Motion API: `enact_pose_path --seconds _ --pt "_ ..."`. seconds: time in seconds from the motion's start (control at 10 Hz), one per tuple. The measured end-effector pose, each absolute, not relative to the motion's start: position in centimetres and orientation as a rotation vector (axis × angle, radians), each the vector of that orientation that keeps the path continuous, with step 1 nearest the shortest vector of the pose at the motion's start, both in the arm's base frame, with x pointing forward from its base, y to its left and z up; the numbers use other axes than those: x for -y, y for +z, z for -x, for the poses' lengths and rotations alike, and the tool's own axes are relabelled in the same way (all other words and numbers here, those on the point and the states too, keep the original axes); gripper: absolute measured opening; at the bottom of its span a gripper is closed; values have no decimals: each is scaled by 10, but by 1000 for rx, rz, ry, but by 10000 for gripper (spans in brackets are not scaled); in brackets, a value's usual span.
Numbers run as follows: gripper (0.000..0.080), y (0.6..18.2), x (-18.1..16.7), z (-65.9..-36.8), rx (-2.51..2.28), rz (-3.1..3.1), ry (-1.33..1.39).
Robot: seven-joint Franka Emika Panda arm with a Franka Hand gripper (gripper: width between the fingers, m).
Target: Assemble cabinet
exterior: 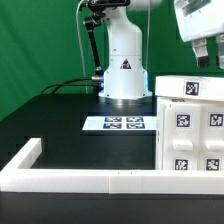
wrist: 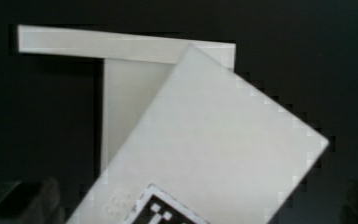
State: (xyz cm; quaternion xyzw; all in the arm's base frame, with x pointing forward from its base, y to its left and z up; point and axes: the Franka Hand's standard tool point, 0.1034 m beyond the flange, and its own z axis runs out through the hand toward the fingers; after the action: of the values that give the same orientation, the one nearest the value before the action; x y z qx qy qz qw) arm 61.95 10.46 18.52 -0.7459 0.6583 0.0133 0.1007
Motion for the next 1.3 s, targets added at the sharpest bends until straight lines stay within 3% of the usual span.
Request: enact_pose_path --seconds 0.7,1.3 --pt "797 189 -111 -620 -1261 2663 -22" --pt "797 190 -107 -619 -190 3012 -123"
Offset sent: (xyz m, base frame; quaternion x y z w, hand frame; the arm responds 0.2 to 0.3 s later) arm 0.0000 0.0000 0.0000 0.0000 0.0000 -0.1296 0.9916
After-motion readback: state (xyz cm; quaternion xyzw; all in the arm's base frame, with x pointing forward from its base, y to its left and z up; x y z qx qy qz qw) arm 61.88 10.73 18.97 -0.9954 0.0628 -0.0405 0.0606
